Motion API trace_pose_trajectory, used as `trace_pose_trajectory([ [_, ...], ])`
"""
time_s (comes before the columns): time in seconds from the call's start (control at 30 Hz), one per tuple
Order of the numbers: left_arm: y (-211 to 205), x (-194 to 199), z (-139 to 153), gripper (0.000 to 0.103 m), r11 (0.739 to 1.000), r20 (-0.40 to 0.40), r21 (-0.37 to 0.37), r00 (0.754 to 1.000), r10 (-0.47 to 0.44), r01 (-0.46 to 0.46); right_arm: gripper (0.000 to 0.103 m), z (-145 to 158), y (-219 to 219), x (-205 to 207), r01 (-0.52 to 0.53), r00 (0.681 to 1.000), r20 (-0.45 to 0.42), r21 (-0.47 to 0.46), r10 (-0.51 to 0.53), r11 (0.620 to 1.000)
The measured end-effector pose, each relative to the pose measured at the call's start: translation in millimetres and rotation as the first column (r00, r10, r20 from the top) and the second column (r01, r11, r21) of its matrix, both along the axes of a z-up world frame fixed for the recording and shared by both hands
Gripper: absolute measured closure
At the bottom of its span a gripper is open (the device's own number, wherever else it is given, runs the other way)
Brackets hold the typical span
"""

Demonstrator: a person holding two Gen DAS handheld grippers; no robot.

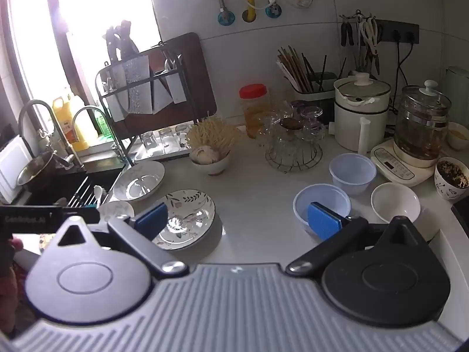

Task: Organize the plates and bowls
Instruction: 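Move both grippers toward the large white leaf-pattern bowl by the sink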

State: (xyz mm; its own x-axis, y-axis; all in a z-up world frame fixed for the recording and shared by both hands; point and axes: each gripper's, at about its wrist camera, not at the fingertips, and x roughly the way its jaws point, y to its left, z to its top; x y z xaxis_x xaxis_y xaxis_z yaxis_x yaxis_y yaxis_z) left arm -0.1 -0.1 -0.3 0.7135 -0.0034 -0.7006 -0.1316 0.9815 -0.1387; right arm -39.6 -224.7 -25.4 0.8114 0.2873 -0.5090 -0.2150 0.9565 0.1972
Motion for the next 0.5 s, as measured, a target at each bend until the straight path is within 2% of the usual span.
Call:
trace_pose_trajectory([
  [0.27,-7,-3,0,0.003,1.0,-0.005,0.026,1.0,0.009,-0.009,0.0,-3,1,-8,0.022,1.0,-0.021,-0.018,-0.022,1.0],
  [0.5,-7,-11,-1,0.003,1.0,-0.006,0.023,1.0,0.01,-0.01,0.0,0,-7,-17,0.029,0.999,-0.022,0.002,-0.029,1.0],
])
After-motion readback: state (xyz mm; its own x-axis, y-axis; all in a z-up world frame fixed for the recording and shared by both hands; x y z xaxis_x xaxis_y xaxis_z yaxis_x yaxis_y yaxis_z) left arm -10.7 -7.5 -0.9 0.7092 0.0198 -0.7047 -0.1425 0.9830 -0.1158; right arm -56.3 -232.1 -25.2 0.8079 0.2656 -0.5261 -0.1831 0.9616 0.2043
